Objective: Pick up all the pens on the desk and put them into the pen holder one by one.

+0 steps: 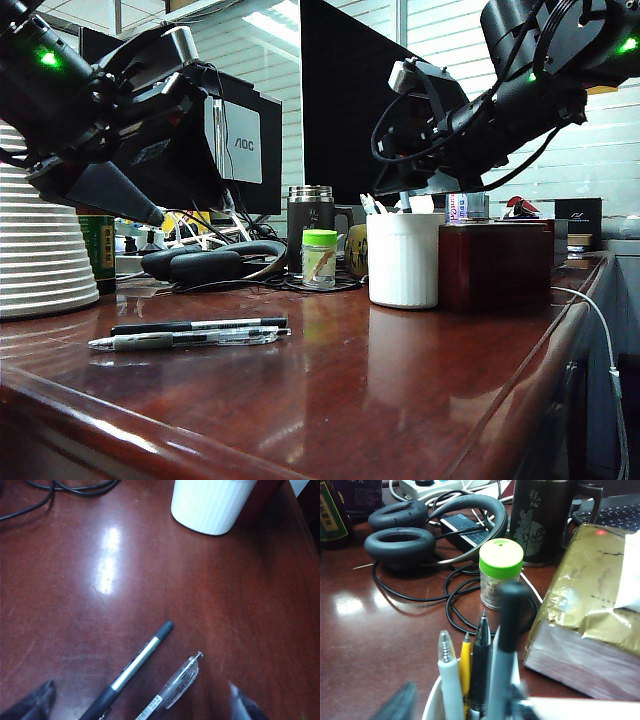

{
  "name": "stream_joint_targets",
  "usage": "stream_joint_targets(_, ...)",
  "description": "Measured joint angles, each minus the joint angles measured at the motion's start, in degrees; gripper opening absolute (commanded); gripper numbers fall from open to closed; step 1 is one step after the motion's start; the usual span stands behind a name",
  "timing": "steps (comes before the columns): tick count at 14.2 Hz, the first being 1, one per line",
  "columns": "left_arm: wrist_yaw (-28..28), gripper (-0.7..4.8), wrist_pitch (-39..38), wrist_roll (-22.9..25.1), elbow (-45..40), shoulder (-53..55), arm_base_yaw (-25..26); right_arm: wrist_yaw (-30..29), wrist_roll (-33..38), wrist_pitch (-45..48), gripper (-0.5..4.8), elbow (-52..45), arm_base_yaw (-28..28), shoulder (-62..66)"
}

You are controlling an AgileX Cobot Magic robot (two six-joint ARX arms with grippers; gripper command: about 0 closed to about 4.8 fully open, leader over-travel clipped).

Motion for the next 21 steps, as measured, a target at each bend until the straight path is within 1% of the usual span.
stream_joint_targets(1,0.0,4.79,0.0,0.02,0.0,0.0,0.0,0.0,-0.11,-0.02,1.83,0.0,0.0,0.0)
stream_joint_targets(2,0.0,4.79,0.0,0.02,0.0,0.0,0.0,0.0,-0.39,-0.04,2.81,0.0,0.0,0.0)
stream_joint_targets(4,-0.02,4.79,0.0,0.0,0.0,0.0,0.0,-0.02,-0.35,-0.04,2.78,0.0,0.0,0.0)
stream_joint_targets(6,0.0,4.79,0.0,0.0,0.0,0.0,0.0,-0.02,-0.33,-0.07,0.75,0.0,0.0,0.0)
stream_joint_targets(7,0.0,4.79,0.0,0.02,0.0,0.0,0.0,-0.02,-0.35,-0.11,0.62,0.0,0.0,0.0)
stream_joint_targets(8,-0.02,4.79,0.0,0.0,0.0,0.0,0.0,0.0,-0.52,-0.2,0.63,0.0,0.0,0.0)
stream_joint_targets(9,-0.02,4.79,0.0,0.0,0.0,0.0,0.0,0.0,-0.42,-0.31,0.72,0.0,0.0,0.0)
stream_joint_targets(10,0.0,4.79,0.0,0.0,0.0,0.0,0.0,0.0,-0.42,-0.31,1.49,0.0,0.0,0.0)
stream_joint_targets(11,0.0,4.79,0.0,0.0,0.0,0.0,0.0,0.0,-0.46,-0.33,2.4,0.0,0.0,0.0)
stream_joint_targets(13,-0.02,4.79,-0.02,0.0,0.0,0.0,0.0,-0.04,-0.37,-0.31,1.99,0.0,0.0,0.0)
stream_joint_targets(14,-0.02,4.79,-0.15,0.0,0.0,0.0,0.0,-0.04,-0.39,-0.33,2.53,0.0,0.0,0.0)
stream_joint_targets(15,0.0,4.79,-0.42,0.02,0.0,0.0,0.0,-1.46,-0.35,-1.05,2.53,-0.07,-0.02,-0.7)
stream_joint_targets(17,0.0,4.79,-0.85,0.0,0.0,0.0,0.0,-6.86,-0.37,-3.82,2.53,-0.02,0.0,-4.92)
stream_joint_targets(19,0.59,4.79,-4.07,0.5,0.46,0.52,0.0,-11.28,-0.37,-12.81,2.53,-0.04,0.0,-11.06)
stream_joint_targets(20,1.97,4.79,-6.8,2.82,1.42,2.19,0.0,-12.02,-0.39,-16.52,2.53,-0.04,0.0,-13.77)
stream_joint_targets(21,2.84,4.79,-9.62,6.14,3.06,4.98,0.0,-12.13,-1.07,-20.15,2.53,-0.04,0.0,-16.68)
